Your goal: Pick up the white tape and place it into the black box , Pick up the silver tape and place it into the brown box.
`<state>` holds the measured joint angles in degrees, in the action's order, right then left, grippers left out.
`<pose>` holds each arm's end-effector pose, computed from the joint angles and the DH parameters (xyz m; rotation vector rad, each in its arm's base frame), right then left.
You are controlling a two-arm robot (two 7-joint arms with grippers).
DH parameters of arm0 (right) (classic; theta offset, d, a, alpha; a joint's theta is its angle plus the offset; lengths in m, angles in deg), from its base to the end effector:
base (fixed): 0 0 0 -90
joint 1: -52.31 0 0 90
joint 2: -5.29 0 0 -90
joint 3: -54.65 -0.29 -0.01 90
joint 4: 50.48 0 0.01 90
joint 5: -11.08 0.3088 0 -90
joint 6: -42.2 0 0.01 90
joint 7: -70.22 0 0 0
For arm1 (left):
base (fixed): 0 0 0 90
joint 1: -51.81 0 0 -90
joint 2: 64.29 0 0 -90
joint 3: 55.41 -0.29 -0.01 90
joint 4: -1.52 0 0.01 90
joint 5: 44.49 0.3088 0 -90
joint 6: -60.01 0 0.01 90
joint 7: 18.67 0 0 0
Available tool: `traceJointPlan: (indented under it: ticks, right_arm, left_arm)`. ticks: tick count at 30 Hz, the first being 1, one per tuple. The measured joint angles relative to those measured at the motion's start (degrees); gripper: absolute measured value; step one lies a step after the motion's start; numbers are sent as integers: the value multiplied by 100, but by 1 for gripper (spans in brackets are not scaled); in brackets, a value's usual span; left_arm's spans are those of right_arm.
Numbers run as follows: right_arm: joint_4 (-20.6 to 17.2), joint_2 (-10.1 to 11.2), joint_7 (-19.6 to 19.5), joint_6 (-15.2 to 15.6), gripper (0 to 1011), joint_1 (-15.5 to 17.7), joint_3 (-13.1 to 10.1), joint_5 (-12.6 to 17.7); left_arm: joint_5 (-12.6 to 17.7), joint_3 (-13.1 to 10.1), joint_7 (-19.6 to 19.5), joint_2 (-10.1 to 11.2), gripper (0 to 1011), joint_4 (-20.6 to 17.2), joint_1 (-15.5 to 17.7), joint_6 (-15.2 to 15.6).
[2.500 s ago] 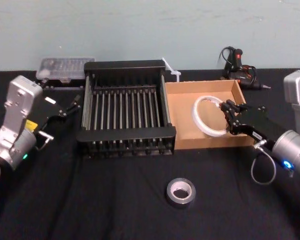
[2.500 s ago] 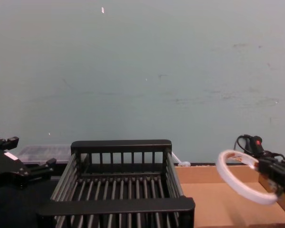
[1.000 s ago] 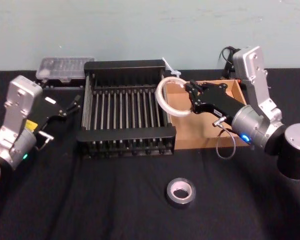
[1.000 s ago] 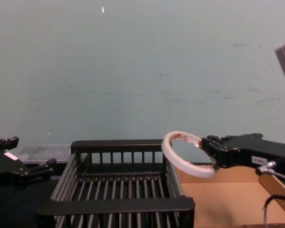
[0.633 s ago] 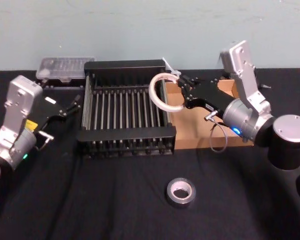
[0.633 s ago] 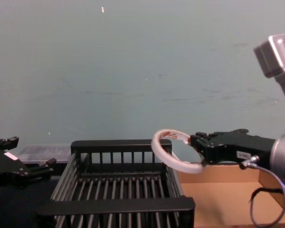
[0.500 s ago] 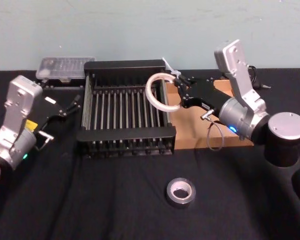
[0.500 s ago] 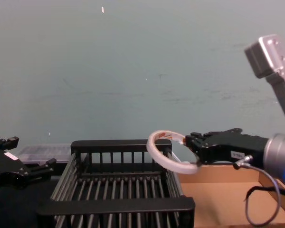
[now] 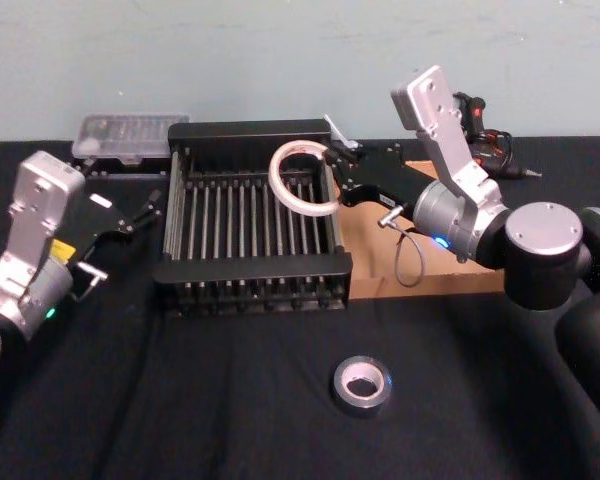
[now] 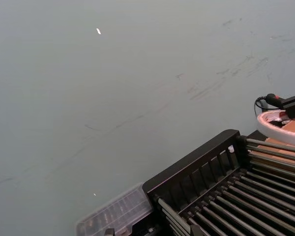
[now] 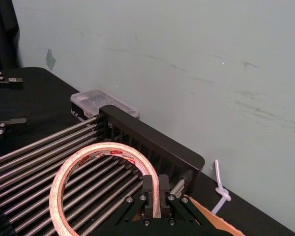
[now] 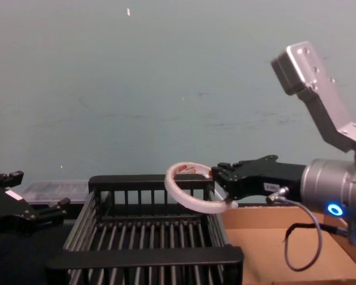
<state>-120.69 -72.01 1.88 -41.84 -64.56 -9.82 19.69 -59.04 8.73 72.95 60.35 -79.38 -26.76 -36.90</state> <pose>0.4395 0.0391 -0.2564 -0.2393 -0.0935 -0.8743 0.3581 0.0827 -0.3023 0.3043 -0.2850 1.2480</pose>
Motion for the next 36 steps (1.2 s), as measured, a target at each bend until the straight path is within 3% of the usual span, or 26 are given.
traceJointPlan:
  ticks: [17,36]
  right_arm:
    - [703,-307,59,-121,77,-439,128,-222]
    - [902,-407,139,-171,77,-592,198,-315]
  left_arm:
    - [0,0,0,0,1001,0,0,0]
    - [0,0,0,0,1001,0,0,0]
